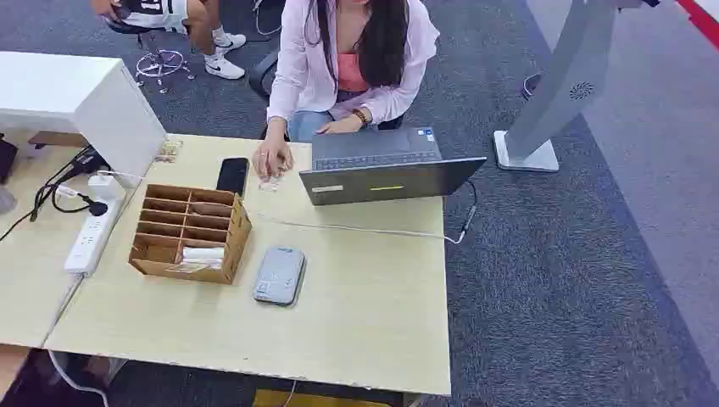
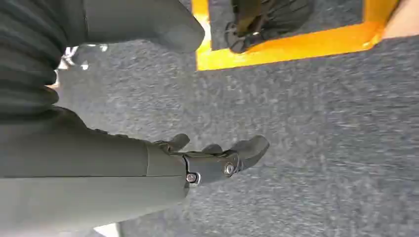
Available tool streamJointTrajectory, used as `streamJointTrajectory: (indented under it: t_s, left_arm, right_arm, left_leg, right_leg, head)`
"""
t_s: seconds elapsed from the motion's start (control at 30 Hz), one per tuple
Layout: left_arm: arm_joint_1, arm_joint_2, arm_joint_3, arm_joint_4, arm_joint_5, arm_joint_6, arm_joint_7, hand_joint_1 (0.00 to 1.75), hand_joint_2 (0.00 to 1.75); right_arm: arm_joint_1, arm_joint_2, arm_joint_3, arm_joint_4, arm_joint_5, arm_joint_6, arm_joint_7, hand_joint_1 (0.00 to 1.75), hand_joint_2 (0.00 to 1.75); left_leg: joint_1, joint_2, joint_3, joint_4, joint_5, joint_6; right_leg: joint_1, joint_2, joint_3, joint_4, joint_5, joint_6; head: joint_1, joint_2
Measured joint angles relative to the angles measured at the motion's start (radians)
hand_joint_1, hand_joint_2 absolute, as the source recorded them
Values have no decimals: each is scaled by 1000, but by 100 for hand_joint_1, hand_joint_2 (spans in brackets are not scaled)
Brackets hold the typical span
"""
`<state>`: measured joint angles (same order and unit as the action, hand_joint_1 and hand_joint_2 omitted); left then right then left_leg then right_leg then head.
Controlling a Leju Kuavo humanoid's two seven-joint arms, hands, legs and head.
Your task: Pass the card to the sensor for recognition and then transmit it.
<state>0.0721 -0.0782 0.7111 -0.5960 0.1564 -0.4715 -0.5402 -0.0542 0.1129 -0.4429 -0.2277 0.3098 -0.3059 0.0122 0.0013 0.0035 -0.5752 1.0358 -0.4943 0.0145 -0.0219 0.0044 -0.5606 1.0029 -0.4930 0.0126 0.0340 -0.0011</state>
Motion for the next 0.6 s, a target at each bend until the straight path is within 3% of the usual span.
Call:
streamJointTrajectory:
  t_s: [0.37, 0.5, 0.6]
  left_arm:
    - [67, -68, 14, -404, 38, -67, 31, 0, 175]
    - [73, -72, 6, -554, 40, -61, 38, 0, 175]
    - [57, -64, -24, -642, 16, -19, 40, 0, 175]
  right_arm:
    - [4, 3, -1, 12, 57, -1, 92, 0, 175]
    - [7, 3, 0, 15, 85, 4, 119, 0, 175]
    - [9, 3, 0, 17, 112, 18, 138, 0, 175]
  left_leg:
    - [0, 0, 0, 0, 0, 0]
    - [0, 0, 0, 0, 0, 0]
    - [0, 0, 0, 0, 1, -1]
  right_leg:
    - [0, 0, 0, 0, 0, 0]
    - [0, 0, 0, 0, 0, 0]
    - [0, 0, -2, 0, 0, 0]
  head:
    - [0, 0]
    - [0, 0]
    - [0, 0]
